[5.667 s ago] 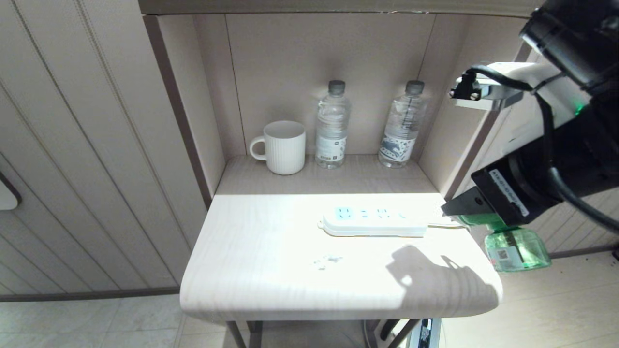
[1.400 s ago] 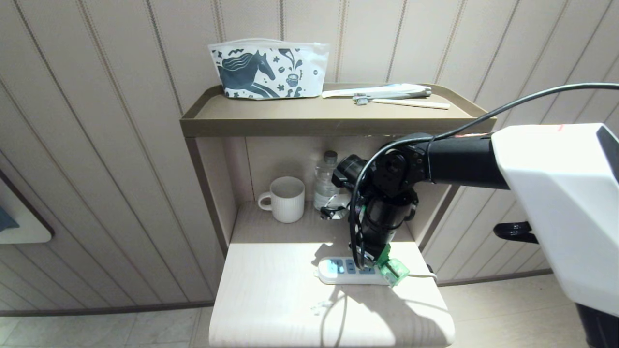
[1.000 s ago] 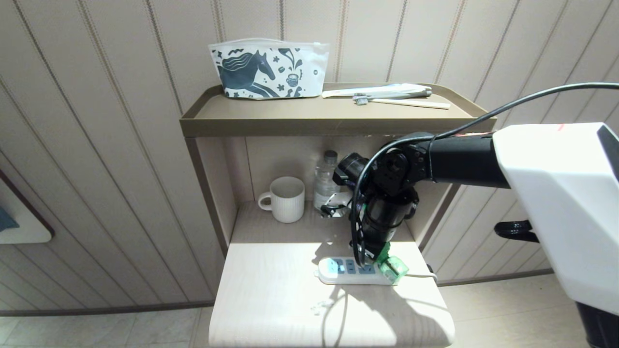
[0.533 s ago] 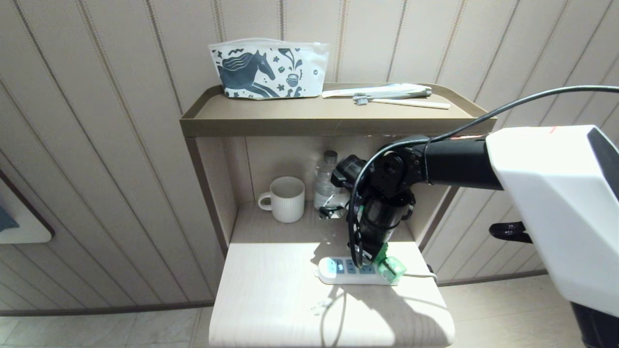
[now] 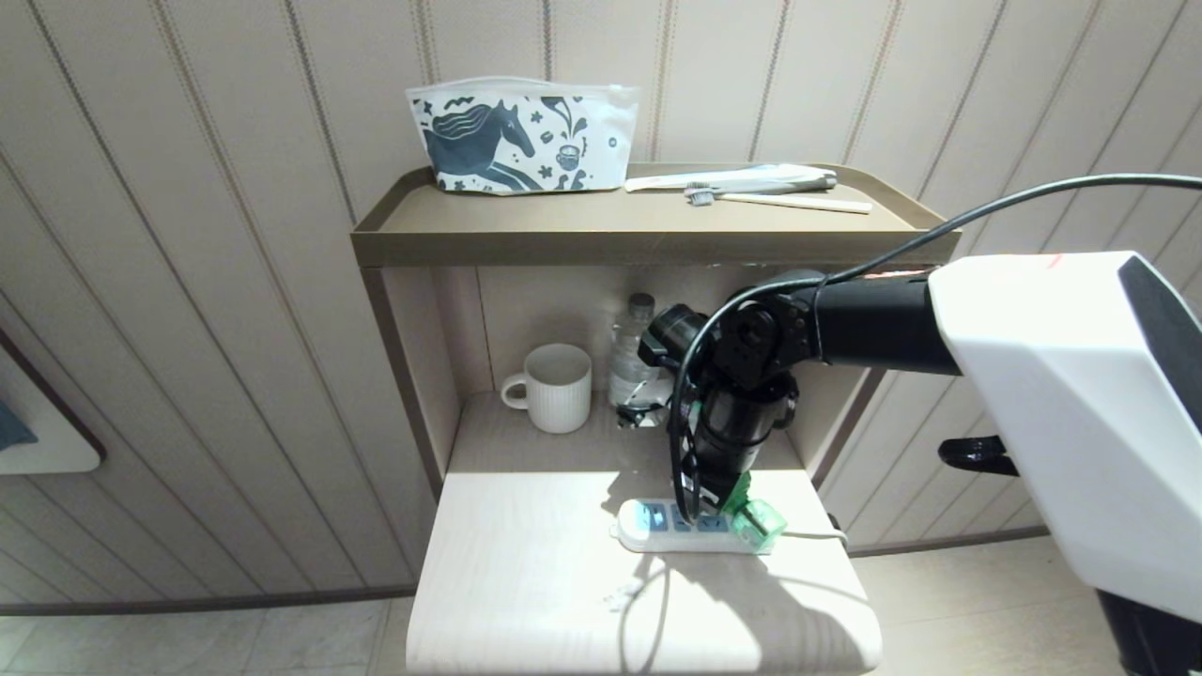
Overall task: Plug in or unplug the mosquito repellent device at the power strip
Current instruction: Insert the plug into the socket
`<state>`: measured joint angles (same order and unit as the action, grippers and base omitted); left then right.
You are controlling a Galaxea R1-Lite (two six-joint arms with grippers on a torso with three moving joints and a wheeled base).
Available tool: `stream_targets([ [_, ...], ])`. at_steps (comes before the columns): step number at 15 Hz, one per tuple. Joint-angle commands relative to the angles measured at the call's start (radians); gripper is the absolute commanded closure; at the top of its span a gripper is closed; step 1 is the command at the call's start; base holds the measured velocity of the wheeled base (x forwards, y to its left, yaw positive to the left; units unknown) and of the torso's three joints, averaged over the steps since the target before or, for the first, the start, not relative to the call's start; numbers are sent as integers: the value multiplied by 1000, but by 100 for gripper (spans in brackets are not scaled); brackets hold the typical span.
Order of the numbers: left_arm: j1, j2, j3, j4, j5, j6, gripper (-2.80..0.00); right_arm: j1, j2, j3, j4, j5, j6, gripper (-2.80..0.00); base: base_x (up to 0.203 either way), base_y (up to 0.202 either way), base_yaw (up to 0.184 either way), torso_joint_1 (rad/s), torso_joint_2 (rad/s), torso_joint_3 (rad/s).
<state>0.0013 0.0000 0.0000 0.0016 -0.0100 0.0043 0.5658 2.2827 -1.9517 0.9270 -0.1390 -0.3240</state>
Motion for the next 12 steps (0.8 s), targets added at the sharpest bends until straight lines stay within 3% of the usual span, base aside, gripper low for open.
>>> stream_targets([
  [1,0,2,0,0,-1,1,0,-10,24,0,1,0,-8,0,0,0,0,0,0,0],
  [11,0,2,0,0,-1,0,0,-21,44,1,-59,16,-6,0,0,0,0,0,0,0],
  [12,0,2,0,0,-1,2,0,-21,39,2,-60,15,-4,-280,0,0,0,0,0,0],
])
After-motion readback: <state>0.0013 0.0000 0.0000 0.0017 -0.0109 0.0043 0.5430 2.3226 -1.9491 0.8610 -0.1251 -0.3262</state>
